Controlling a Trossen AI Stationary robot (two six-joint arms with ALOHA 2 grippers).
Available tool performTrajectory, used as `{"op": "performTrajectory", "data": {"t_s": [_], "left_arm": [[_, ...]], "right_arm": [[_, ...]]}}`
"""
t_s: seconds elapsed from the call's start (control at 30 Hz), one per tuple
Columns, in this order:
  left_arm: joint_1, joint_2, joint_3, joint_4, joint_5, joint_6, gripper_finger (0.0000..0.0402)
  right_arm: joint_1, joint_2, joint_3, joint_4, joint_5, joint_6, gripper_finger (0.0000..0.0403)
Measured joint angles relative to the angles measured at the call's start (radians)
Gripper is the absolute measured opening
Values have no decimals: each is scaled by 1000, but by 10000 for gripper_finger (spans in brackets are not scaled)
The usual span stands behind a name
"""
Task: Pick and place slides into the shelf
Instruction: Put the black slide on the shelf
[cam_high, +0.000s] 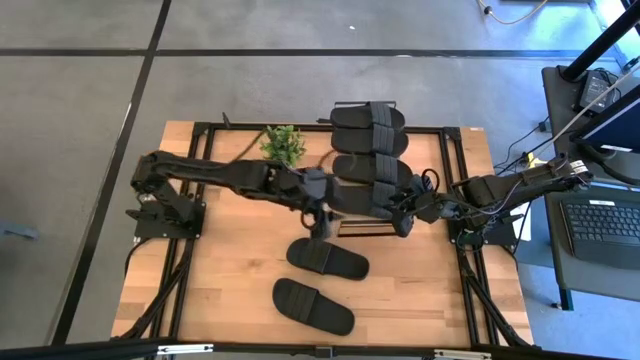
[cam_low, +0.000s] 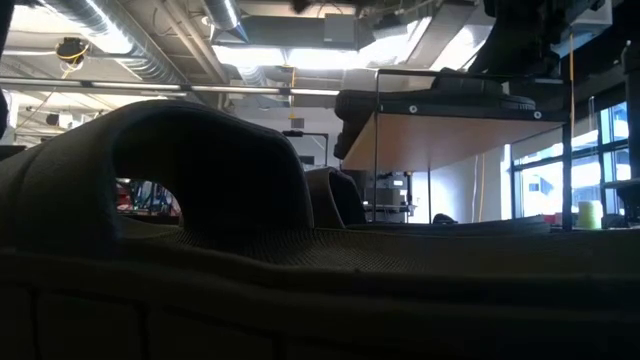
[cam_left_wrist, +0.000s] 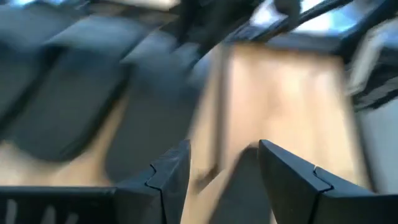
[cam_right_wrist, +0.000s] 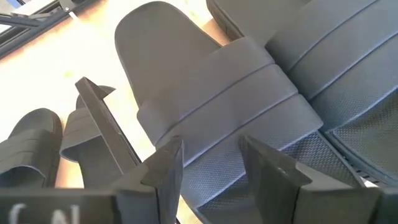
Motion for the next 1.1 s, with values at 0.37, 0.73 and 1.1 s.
{"op": "performTrajectory", "data": {"t_s": [0.37, 0.73, 1.1], "left_arm": [[30, 53, -1, -319, -264, -6, 178], [84, 163, -2, -326, -262, 11, 178], [98, 166, -2, -235, -220, 21, 178]], "right_arm": [[0, 0, 0, 5, -3, 0, 167], [18, 0, 92, 17, -32, -68, 167], [57, -1, 230, -62, -30, -111, 167]]}}
